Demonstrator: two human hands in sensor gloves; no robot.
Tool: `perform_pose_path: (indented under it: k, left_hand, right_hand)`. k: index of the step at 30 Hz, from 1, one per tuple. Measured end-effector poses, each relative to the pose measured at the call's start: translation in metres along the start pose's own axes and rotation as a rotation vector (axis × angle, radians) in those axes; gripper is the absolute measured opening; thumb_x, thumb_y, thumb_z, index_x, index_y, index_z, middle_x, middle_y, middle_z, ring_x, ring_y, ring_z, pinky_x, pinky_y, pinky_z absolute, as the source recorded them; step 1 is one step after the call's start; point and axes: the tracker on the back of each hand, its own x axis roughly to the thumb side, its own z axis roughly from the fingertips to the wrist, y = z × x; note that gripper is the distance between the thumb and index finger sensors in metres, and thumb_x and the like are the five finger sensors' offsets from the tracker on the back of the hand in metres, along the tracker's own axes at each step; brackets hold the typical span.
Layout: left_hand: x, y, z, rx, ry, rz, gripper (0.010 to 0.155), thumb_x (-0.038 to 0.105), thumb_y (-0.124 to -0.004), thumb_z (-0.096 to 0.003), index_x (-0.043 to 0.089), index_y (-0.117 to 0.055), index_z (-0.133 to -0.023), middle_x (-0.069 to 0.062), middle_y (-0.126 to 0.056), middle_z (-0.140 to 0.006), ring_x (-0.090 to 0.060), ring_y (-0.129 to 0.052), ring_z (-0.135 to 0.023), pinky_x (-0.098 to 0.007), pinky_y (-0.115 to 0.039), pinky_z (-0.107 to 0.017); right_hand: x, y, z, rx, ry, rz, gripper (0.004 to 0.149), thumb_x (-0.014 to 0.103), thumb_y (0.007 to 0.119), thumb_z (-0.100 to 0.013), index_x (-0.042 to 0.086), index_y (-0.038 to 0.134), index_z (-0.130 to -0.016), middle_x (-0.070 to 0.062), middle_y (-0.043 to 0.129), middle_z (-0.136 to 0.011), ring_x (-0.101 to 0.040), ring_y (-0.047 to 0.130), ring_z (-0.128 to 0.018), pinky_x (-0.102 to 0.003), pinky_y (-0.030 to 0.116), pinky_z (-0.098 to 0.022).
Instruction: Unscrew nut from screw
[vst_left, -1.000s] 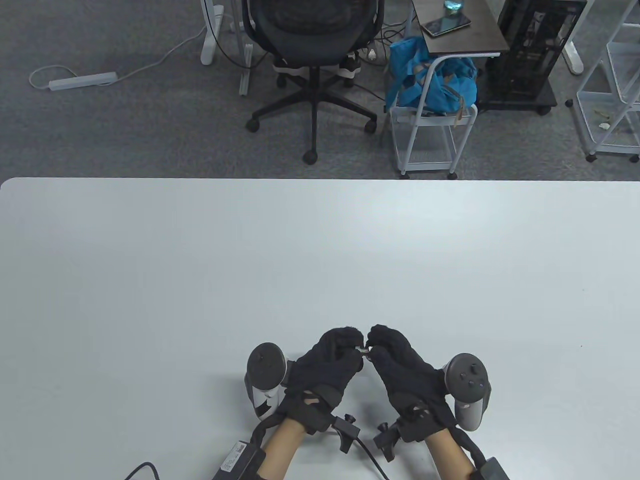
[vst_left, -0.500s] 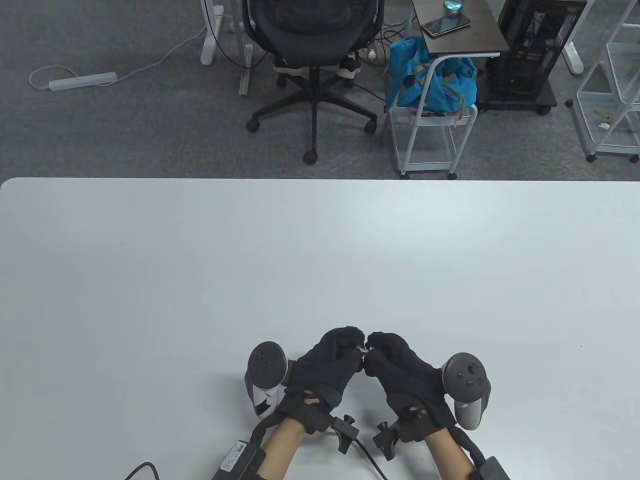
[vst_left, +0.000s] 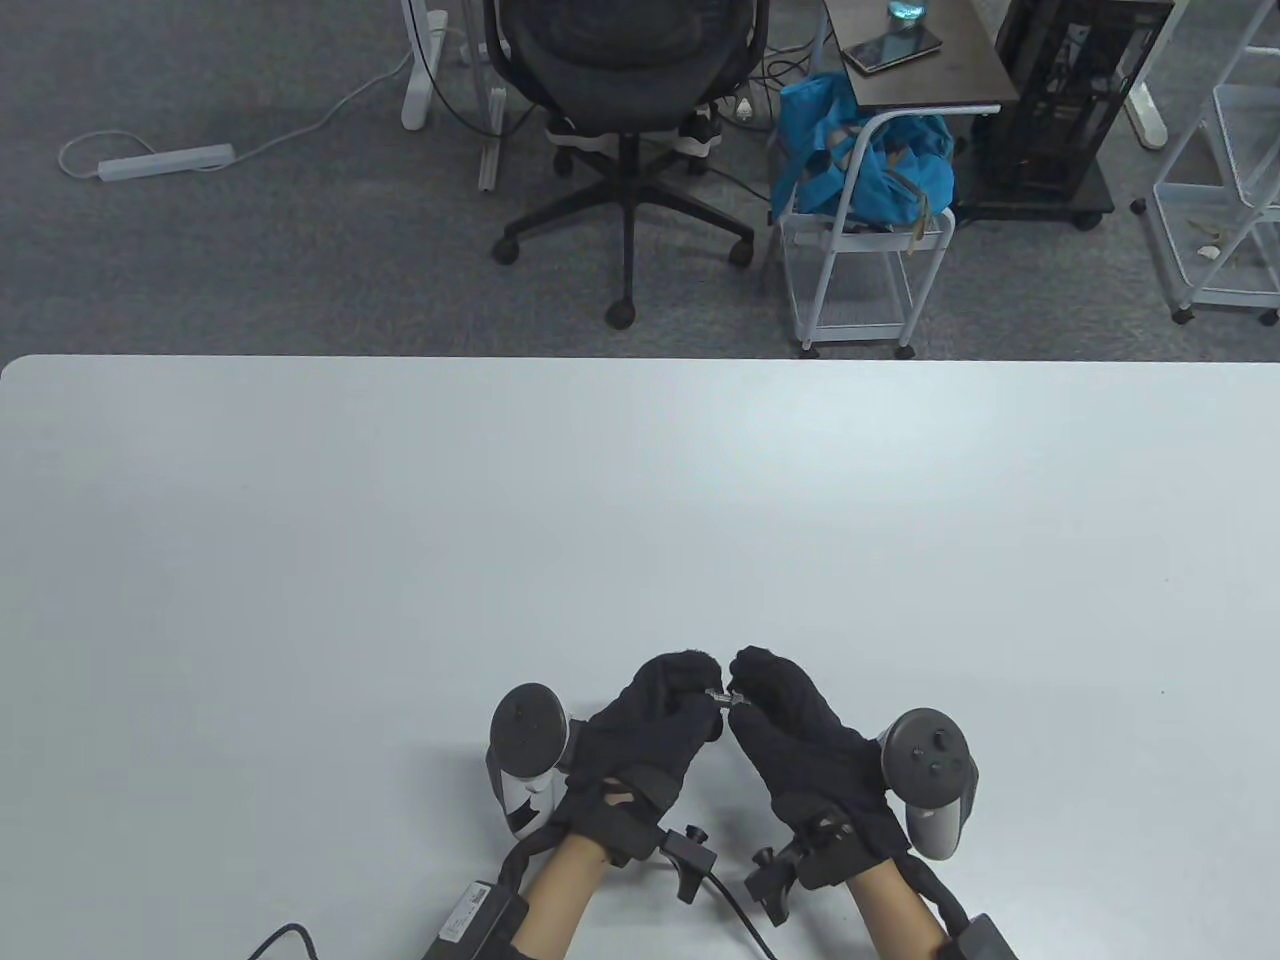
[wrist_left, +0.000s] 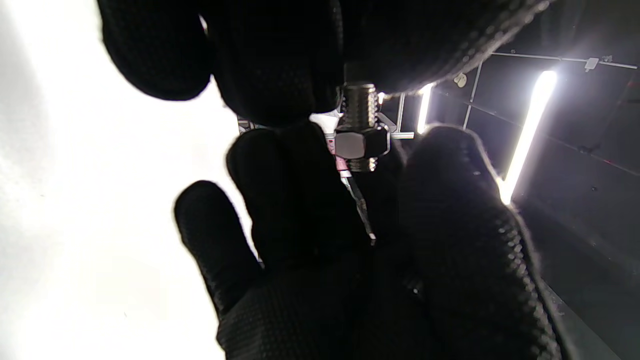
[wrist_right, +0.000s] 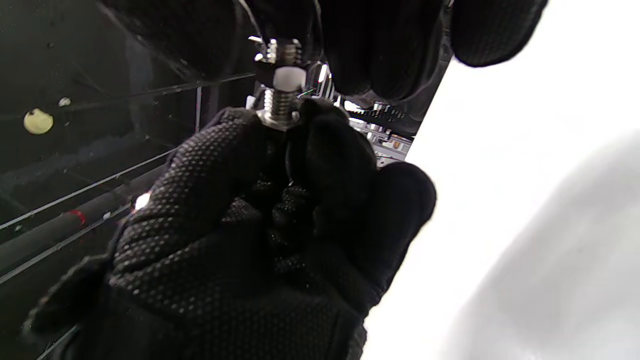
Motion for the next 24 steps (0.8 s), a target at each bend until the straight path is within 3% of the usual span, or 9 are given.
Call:
perform_pose_path:
  k: [6, 12, 20, 24]
  left_hand:
    - [0.000, 0.000, 0.000, -0.005, -0.011, 0.000, 0.047, 0.036, -0.082, -0.0502, 0.024, -0.076, -0.095, -0.015, -0.087, -0.087, -0.026, -0.097, -0.059, -0.058, -0.080, -0.054]
    - [-0.001, 0.000, 0.000, -0.008, -0.007, -0.003, 0.047, 0.036, -0.081, -0.0503, 0.024, -0.076, -0.095, -0.015, -0.087, -0.087, -0.026, -0.096, -0.059, -0.057, -0.080, -0.055]
    - [-0.004, 0.001, -0.001, -0.060, 0.028, -0.034, 0.049, 0.039, -0.082, -0.0509, 0.023, -0.075, -0.096, -0.014, -0.088, -0.086, -0.027, -0.096, -0.059, -0.059, -0.078, -0.055]
    - [-0.004, 0.001, -0.001, -0.039, 0.028, -0.039, 0.048, 0.038, -0.082, -0.0504, 0.023, -0.075, -0.095, -0.014, -0.088, -0.086, -0.027, -0.096, -0.058, -0.058, -0.079, -0.055]
  right_hand:
    - [-0.007, -0.002, 0.000, -0.003, 0.082, -0.021, 0.066, 0.054, 0.064, -0.057, 0.000, 0.077, -0.094, -0.024, 0.090, -0.079, -0.047, 0.091, -0.062, -0.068, 0.070, -0.052]
    - [-0.001, 0.001, 0.000, -0.004, 0.045, 0.027, 0.056, 0.046, 0.071, -0.056, 0.004, 0.077, -0.091, -0.015, 0.093, -0.071, -0.038, 0.094, -0.055, -0.063, 0.075, -0.052]
    - [0.002, -0.001, -0.002, 0.002, -0.009, 0.048, 0.055, 0.038, 0.076, -0.054, 0.004, 0.070, -0.096, -0.013, 0.090, -0.074, -0.035, 0.094, -0.058, -0.061, 0.076, -0.055]
    - [0.005, 0.000, -0.002, 0.028, -0.034, 0.054, 0.053, 0.032, 0.080, -0.053, 0.017, 0.066, -0.102, -0.016, 0.075, -0.093, -0.040, 0.081, -0.079, -0.065, 0.067, -0.062]
